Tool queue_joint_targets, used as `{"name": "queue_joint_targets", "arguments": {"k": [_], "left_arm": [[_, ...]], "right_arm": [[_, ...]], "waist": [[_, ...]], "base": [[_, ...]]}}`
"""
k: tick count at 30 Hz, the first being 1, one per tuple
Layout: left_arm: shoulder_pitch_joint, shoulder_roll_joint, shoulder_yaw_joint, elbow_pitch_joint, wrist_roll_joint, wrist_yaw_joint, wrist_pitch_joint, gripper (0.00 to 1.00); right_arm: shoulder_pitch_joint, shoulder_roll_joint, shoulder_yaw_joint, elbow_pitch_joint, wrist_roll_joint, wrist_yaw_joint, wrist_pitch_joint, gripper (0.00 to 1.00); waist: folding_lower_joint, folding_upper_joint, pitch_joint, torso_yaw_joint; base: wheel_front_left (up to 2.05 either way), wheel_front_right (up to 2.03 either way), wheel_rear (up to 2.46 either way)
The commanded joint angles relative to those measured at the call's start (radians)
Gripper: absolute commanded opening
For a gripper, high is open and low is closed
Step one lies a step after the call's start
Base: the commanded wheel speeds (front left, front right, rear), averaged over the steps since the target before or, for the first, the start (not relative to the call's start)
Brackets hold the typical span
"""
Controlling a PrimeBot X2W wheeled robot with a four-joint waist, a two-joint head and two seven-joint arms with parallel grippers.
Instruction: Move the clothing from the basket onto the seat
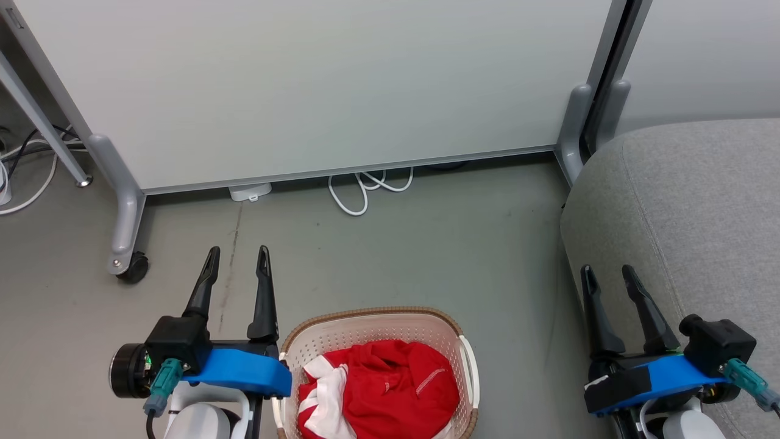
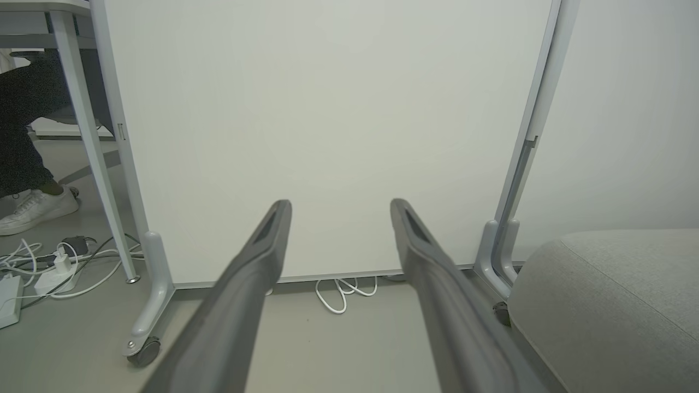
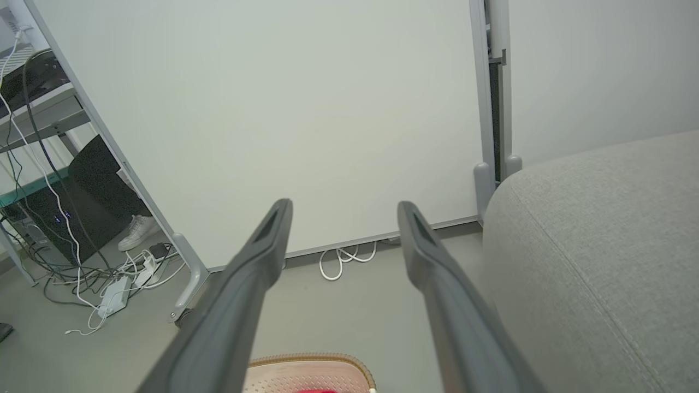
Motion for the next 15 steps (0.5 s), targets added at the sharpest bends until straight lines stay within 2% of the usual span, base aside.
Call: {"name": "queue_joint_targets", "arguments": {"k": [1, 15], "left_arm": [[-0.015, 0.003, -0.003, 0.002, 0.026, -0.002, -0.011, 1.0], [-0.018, 0.003, -0.008, 0.021, 0.112, -0.008, -0.036, 1.0]], "right_arm": [[-0.014, -0.006, 0.002, -0.007, -0.029, 0.002, -0.01, 1.0], [-0.017, -0.007, 0.015, -0.005, -0.114, 0.002, -0.036, 1.0]], "waist": [[0.0, 0.0, 0.001, 0.001], [0.0, 0.0, 0.005, 0.0]], "base": [[0.0, 0.0, 0.0], [0.0, 0.0, 0.0]]}}
